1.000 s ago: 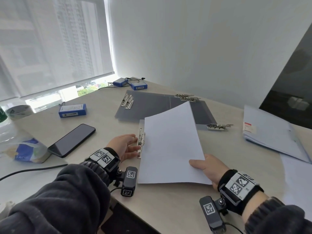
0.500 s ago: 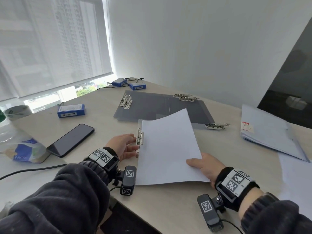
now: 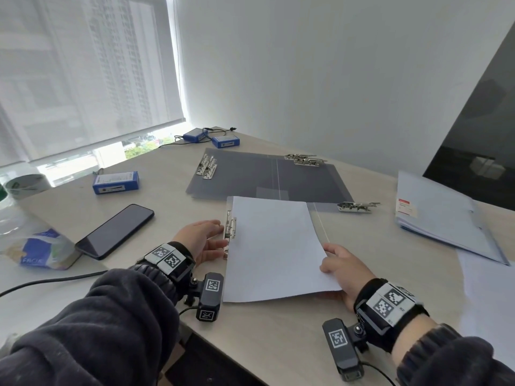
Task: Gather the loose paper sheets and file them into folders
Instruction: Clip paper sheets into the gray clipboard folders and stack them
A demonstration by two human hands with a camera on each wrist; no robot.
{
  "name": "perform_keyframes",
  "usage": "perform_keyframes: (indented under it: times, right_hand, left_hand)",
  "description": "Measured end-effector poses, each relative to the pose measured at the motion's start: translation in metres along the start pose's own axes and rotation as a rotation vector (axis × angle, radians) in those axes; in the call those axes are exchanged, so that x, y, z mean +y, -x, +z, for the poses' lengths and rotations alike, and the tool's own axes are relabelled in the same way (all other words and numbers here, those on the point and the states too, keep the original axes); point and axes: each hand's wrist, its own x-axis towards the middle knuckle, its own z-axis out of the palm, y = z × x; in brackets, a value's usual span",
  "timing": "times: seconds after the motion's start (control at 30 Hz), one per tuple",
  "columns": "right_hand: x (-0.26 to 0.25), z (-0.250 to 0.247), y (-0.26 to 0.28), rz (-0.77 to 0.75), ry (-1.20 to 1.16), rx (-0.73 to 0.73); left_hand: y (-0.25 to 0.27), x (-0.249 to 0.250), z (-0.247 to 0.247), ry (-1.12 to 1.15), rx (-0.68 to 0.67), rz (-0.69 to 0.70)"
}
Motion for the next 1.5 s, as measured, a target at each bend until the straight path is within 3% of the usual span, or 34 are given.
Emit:
perform_keyframes:
  times: [0.27, 0.47, 0.73, 1.07, 1.3, 1.5]
  right_hand:
    - [0.005, -0.003, -0.002, -0.008, 0.023, 0.030]
    - [0.001, -0.006, -0.003, -0.005, 0.207, -0.008]
    - [0.003, -0.009, -0.004, 0.002, 0.160, -0.023]
    - [0.003, -0.010, -0.004, 0.005, 0.177, -0.025]
    - [0.006, -0.011, -0.008, -0.009, 0.203, -0.022]
    - [0.011, -0.014, -0.014, -0.007, 0.205, -0.028]
  left_hand:
    - [0.001, 0.000, -0.001, -0.014, 0.003, 0.000]
    - [0.000, 0.001, -0.002, -0.024, 0.005, -0.004]
    - [0.003, 0.003, 0.001, -0.047, 0.032, 0.006]
    - [0.005, 0.029, 0.016, -0.354, 0.005, 0.014]
    - [0.016, 0.036, 0.001, -0.315, -0.007, 0.138]
    - [0.020, 0.031, -0.006, -0.541, -0.087, 0.057]
